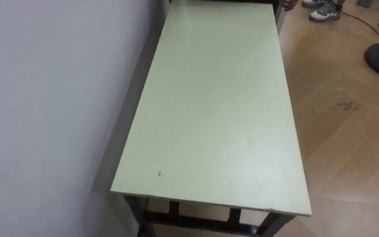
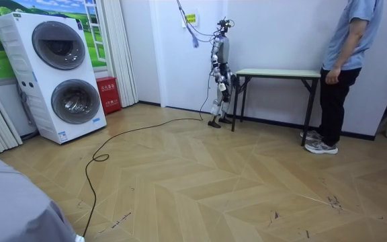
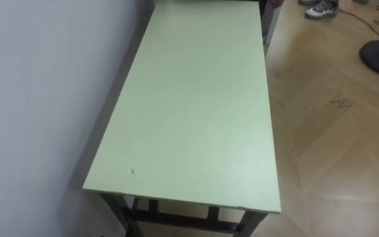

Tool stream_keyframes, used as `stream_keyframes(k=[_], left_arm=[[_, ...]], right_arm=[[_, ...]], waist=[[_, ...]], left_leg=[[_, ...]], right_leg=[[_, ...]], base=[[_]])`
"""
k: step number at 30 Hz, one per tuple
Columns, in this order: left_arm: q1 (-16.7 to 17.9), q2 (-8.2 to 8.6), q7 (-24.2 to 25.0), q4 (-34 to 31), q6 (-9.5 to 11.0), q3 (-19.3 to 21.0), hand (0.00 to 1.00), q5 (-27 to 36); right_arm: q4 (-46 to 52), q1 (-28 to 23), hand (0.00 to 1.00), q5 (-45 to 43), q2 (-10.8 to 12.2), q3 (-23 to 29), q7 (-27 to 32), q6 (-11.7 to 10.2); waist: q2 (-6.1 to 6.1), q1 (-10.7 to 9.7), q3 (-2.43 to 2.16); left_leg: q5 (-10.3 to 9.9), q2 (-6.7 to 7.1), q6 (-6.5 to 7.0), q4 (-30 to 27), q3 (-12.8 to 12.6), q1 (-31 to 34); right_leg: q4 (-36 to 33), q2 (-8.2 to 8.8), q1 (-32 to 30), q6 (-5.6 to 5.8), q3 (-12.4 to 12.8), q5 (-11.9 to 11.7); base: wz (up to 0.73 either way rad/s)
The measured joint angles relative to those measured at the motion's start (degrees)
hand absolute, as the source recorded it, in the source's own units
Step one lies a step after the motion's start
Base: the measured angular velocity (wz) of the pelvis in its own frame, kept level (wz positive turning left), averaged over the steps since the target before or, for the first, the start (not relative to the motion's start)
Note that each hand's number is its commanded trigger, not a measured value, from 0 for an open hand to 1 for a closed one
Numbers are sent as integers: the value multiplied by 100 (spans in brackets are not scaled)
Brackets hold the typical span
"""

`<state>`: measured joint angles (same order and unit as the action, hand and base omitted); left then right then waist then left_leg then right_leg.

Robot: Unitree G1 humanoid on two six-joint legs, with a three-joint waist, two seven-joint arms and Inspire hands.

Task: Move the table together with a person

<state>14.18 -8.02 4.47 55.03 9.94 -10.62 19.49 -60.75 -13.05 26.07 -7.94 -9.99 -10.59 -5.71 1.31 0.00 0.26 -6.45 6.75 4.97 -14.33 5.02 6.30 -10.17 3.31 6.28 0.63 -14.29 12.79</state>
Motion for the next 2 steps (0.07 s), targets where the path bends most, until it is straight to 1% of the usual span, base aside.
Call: stream_keyframes(k=[1,2], left_arm=[[34,66,-93,30,0,131,0,0],[45,86,-153,50,1,173,0,-3]], right_arm=[[-125,6,0,71,-2,13,58,0],[-178,7,0,100,5,33,89,3]], waist=[[10,13,3],[46,24,20]], left_leg=[[1,3,-1,10,5,-29],[1,6,-1,20,4,-54]], right_leg=[[58,-2,50,-3,-2,-2],[58,0,66,-3,1,-2]], base=[[5],[0]])
